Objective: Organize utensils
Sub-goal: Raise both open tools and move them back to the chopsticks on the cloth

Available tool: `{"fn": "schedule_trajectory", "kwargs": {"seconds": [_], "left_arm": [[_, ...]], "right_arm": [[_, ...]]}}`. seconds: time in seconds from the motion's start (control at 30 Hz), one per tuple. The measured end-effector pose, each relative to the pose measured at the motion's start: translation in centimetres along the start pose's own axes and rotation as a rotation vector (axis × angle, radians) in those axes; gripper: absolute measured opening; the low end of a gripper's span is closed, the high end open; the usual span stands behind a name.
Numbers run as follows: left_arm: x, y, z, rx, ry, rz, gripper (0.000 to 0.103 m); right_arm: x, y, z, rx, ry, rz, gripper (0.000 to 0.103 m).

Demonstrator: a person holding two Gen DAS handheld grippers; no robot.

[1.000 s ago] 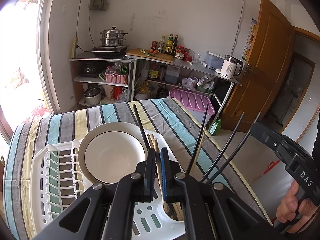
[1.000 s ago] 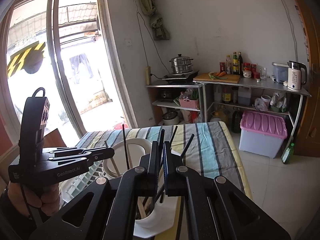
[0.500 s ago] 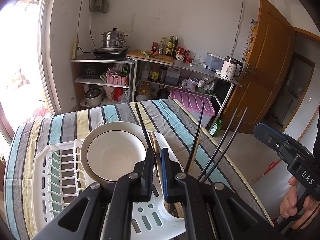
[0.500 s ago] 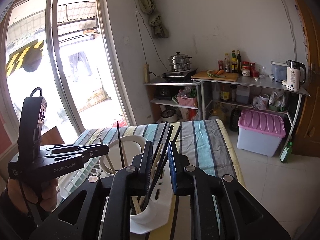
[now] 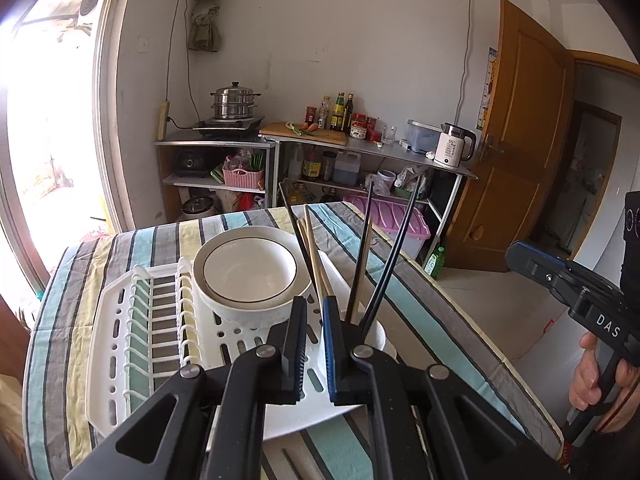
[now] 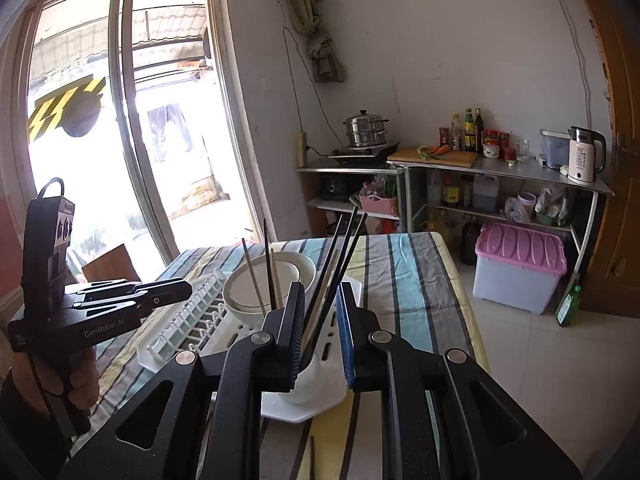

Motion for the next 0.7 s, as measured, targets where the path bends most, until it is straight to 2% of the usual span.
{"fn": "schedule_trajectory", "kwargs": {"seconds": [0.4,0.53,0.7], "left_arm": [[-0.9,11.4,-6.5,-0.023,-0.017,-0.054,0.007],[-1.3,13.8,-7.4,-0.043,-0.035,-0.072,0.007],[-1.0,15.1,-7.8,-0.055,-0.039,-0.071,0.007]], "right_arm": [[-4.0,7.0,-5.1,-0.040,-0.036,-0.035,0.017],[-4.5,9.2,-6.0,-0.071,-0.041,-0.029,0.017],[-4.7,10.7,-6.5,-0.096,-0.043,-0.031,0.017]]}}
Point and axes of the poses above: each gripper's, at about its wrist camera, not at the fingertips, and z roughly the way its jaws point, x to its right, y to its underside, the point moved 4 cm from there along z, roughly the way its jaws point, and after that the axes turned 10 degrees about -z, right-handed, at the moved point
